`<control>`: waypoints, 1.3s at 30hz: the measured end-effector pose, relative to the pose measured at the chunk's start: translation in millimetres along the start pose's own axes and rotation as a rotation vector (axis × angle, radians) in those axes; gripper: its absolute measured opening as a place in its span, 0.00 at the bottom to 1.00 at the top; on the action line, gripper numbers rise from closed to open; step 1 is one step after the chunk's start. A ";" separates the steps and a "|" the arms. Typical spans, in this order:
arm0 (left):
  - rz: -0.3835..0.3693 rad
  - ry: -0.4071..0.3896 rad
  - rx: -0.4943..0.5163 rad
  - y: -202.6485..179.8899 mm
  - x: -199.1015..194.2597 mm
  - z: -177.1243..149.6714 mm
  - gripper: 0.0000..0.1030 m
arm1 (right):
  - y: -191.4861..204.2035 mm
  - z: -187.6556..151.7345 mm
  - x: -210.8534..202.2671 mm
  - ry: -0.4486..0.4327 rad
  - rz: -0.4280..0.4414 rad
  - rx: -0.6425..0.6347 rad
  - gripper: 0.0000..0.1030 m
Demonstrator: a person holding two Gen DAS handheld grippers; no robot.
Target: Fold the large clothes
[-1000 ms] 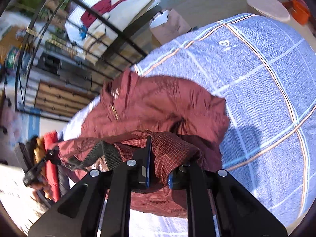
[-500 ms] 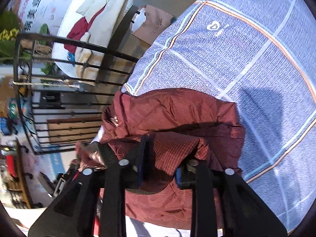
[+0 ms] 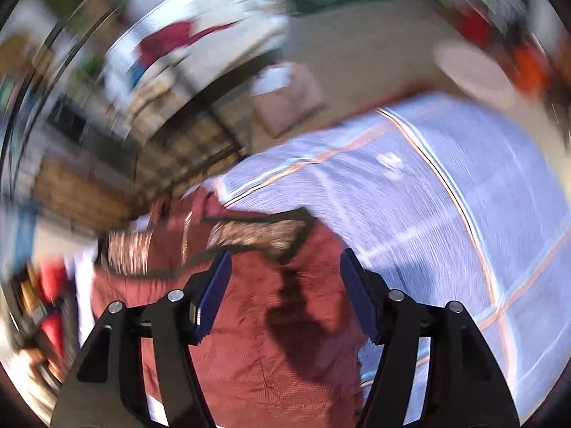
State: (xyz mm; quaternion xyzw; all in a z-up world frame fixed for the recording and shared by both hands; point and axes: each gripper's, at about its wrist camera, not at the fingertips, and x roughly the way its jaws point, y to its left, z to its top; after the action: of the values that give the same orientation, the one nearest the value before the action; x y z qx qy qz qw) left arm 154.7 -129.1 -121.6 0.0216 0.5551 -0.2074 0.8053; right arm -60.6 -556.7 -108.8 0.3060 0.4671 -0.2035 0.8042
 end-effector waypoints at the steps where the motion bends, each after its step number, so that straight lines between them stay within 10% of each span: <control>1: -0.003 0.011 0.020 -7.7 -0.6 -12.7 0.80 | 24.6 1.1 7.9 0.033 0.007 -0.118 0.62; 16: 0.031 0.060 0.237 -53.4 -33.4 -110.0 0.85 | 241.7 -35.9 134.9 0.288 0.195 -0.793 0.60; 18: 0.036 0.066 0.206 -47.6 -34.0 -110.7 0.85 | 251.3 -44.9 140.1 0.291 0.180 -0.842 0.17; 28: 0.031 0.088 0.157 -47.2 -27.3 -109.8 0.85 | 302.9 -9.2 143.2 0.040 -0.047 -0.739 0.12; 30: 0.031 0.083 0.181 -56.0 -26.4 -108.7 0.85 | 307.5 -14.2 156.9 0.077 -0.087 -0.750 0.15; 33: 0.028 0.075 0.200 -64.7 -24.1 -103.5 0.85 | 280.4 -5.2 151.3 0.099 -0.032 -0.534 0.72; 39: 0.026 0.068 0.183 -70.0 -9.7 -104.1 0.85 | 201.5 -24.6 79.6 -0.008 0.006 -0.387 0.72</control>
State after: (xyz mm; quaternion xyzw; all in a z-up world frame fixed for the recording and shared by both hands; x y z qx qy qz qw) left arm 34.6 -162.4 -139.0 0.1094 0.5607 -0.2457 0.7831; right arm 85.8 -396.1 -126.9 0.1463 0.4933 -0.1090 0.8505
